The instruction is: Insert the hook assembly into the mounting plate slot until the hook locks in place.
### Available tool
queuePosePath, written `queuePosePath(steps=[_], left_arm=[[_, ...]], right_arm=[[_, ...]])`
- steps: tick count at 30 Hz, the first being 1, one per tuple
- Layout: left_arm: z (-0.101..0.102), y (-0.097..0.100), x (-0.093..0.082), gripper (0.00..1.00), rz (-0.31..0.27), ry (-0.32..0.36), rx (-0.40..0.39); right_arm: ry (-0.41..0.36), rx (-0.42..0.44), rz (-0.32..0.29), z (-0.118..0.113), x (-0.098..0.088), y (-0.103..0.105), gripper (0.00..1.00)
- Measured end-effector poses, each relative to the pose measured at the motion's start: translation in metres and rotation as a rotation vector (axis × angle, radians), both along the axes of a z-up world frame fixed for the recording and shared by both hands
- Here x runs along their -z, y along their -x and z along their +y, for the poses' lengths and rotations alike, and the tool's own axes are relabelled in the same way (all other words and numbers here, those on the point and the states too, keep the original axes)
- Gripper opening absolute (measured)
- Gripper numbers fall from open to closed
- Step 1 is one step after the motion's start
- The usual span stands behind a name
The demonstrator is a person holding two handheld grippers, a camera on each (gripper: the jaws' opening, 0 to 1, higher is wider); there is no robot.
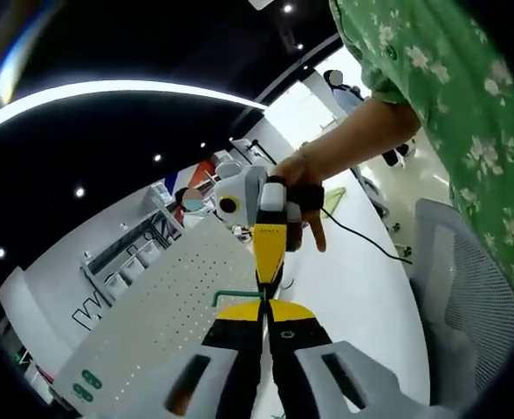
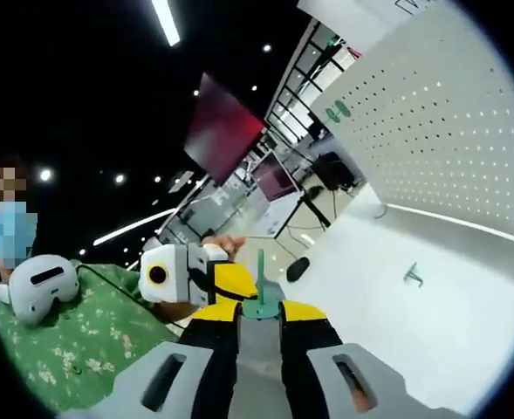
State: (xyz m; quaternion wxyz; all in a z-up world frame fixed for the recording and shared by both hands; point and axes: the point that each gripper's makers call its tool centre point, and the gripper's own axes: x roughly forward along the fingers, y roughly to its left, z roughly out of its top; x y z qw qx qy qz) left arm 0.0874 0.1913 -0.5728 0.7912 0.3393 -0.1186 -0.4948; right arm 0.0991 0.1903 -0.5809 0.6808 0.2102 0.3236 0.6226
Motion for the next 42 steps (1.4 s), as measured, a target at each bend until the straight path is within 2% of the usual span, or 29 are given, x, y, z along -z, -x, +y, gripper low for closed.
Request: queuePosePath(steps=[3,6,9,16,21,22,27,28,30,32,33,34,37,42], left_arm=[[-0.001,0.000,0.001,0.02,0.001,-0.003,0.004],[-0.001,0.000,0.001,0.02,0.003,0.001,0.002],[0.000,-0.006,-0.001,0.02,0.055,0.050,-0.025],[0.004,-0.015,-0.009,0.03,0.125,0.127,-0.042],[0.005,-0.018,-0.011,0.08,0.172,0.171,-0.040],[0.005,-0.017,-0.011,0.09,0.219,0.204,-0.037],[0.014,-0.022,-0.008,0.10,0.368,0.286,-0.056],[0.016,-0.023,-0.009,0.11,0.413,0.316,-0.063],[0.017,-0.024,-0.010,0.12,0.464,0.353,-0.068],[0.022,-0.032,-0.011,0.12,0.536,0.410,-0.112],[0.024,-0.036,-0.011,0.12,0.543,0.422,-0.137],[0.027,-0.040,-0.010,0.12,0.575,0.437,-0.169],[0.032,-0.049,-0.013,0.11,0.626,0.499,-0.218],[0.032,-0.058,-0.015,0.10,0.633,0.507,-0.280]], right_arm=[[-0.007,0.003,0.020,0.000,0.001,0.000,0.17],[-0.010,0.010,0.001,0.000,0.000,-0.001,0.16],[-0.020,0.031,-0.009,0.000,-0.002,-0.005,0.16],[-0.057,0.075,-0.031,0.002,-0.008,-0.014,0.16],[-0.076,0.099,-0.042,0.002,-0.012,-0.019,0.16],[-0.074,0.105,-0.052,0.003,-0.012,-0.020,0.16],[-0.061,0.134,-0.079,0.002,-0.010,-0.026,0.16],[-0.051,0.148,-0.095,0.002,-0.010,-0.028,0.16],[-0.036,0.167,-0.121,0.002,-0.009,-0.031,0.16],[-0.020,0.181,-0.143,0.003,-0.008,-0.033,0.16],[-0.006,0.191,-0.165,0.004,-0.008,-0.036,0.16],[0.007,0.201,-0.192,0.004,-0.007,-0.038,0.16],[0.017,0.220,-0.226,0.006,-0.009,-0.040,0.16],[0.066,0.289,-0.338,0.008,-0.010,-0.051,0.16]])
